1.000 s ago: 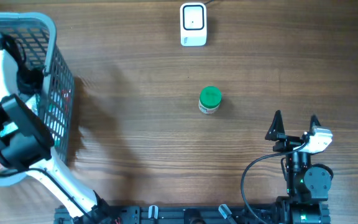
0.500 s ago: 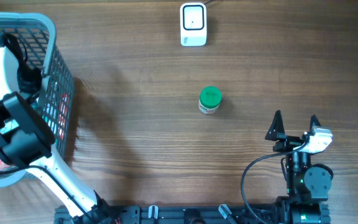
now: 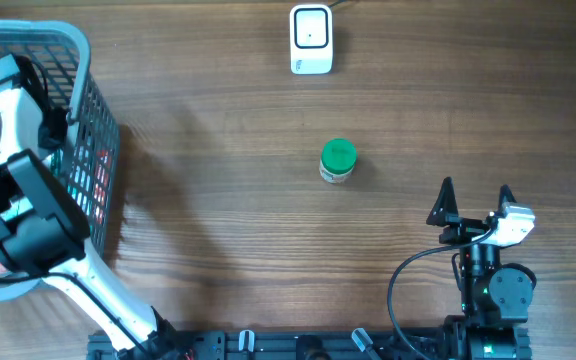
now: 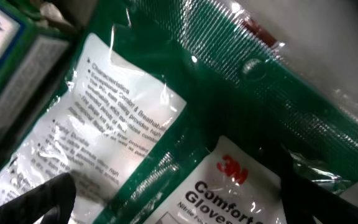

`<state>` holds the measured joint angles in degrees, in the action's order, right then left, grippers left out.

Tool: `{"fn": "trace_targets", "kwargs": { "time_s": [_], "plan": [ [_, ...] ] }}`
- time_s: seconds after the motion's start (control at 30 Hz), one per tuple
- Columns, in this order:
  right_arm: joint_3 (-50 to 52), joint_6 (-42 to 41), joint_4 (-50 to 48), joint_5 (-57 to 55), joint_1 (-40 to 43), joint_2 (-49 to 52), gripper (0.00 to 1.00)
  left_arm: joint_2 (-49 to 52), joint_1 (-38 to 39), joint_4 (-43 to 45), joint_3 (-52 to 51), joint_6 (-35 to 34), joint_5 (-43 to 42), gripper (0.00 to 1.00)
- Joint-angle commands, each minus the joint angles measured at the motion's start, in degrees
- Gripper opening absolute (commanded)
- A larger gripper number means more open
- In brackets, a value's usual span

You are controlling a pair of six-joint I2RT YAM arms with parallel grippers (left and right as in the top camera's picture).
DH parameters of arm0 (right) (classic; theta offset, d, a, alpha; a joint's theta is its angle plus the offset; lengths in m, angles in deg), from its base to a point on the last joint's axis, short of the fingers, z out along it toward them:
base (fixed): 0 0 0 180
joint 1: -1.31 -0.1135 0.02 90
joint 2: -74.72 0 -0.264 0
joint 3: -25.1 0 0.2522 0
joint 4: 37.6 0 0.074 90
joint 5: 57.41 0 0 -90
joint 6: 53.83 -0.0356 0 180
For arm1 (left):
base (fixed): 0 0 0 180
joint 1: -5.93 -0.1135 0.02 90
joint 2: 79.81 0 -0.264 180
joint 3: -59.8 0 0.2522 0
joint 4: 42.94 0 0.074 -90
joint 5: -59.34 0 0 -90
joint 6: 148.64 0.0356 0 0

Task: Scan the item barcode
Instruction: 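Reach the left gripper into the basket and grasp the green glove pack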

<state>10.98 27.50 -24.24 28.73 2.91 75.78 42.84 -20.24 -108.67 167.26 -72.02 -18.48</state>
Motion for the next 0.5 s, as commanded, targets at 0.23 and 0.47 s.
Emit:
{"fn": "trace_targets", "kwargs": {
  "time_s": [0.23,0.47],
  "plan": [
    [0.1,1.0,-0.2,0.9,0.2,-0.3,1.00,3.6,1.6,4.4,-19.4,3.2,-5.2,0.04],
    [0.1,1.0,-0.2,0.9,0.1,-0.3,0.99,3.2,1.4,-14.2,7.0,1.2,-5.2,0.04]
  ]
}}
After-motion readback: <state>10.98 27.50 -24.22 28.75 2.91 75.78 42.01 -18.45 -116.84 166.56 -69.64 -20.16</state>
